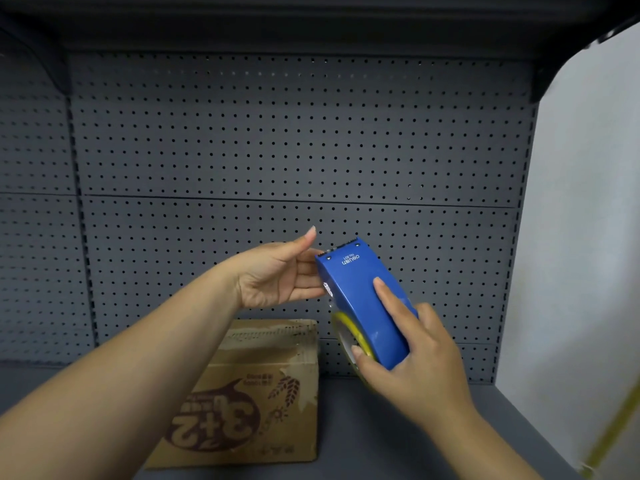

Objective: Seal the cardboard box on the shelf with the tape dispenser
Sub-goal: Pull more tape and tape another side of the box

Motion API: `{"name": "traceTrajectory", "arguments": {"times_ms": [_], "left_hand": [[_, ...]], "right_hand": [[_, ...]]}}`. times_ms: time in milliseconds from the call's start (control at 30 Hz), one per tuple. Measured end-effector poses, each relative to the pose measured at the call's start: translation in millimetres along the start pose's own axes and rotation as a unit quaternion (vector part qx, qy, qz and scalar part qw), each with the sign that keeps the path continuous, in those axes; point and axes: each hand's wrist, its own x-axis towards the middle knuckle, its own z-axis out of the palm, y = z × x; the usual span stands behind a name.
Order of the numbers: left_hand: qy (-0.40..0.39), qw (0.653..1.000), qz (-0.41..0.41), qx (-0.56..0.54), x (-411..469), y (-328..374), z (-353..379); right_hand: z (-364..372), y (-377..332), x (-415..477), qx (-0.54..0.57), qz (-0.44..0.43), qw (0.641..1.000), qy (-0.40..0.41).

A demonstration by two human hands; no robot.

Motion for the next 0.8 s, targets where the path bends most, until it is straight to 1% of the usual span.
{"name": "traceTrajectory", "arguments": {"times_ms": [100,167,267,333,400,533,733,800], "left_hand": [[0.012,1.000,-0.002,0.013,-1.0,3.6,4.8],[-0.007,1.000,0.005,0.008,-3.3,3.8,6.7],[-0.057,0.998,0.015,0.010,-6.5,0.6,5.9],[-0.061,0.998,0.017,0.011,-7.9,-1.2,6.1],[-0.027,0.999,0.017,-0.012,-8.8,-1.3,9.4],[0.057,0.996,-0.012,-0.071,-5.3,-1.0,15.4],[0.145,0.987,-0.039,-0.057,0.8,-1.1,23.9],[0.168,0.983,-0.047,-0.051,3.5,-0.6,25.9]], "right_hand": [[-1.3,4.3,-2.5,-0.004,-0.001,1.000,0.000],[-1.1,5.2,-3.6,0.010,0.003,1.000,0.009],[-0.8,5.6,-4.8,0.040,0.007,0.999,0.011],[-1.4,6.2,-5.5,0.052,0.008,0.999,0.005],[-1.7,7.0,-6.2,0.068,0.008,0.998,-0.004],[-1.3,6.4,-8.4,0.087,0.011,0.996,-0.021],[3.0,1.7,-13.5,0.083,-0.010,0.997,0.000],[3.7,1.0,-13.8,0.088,-0.005,0.996,0.002]]}}
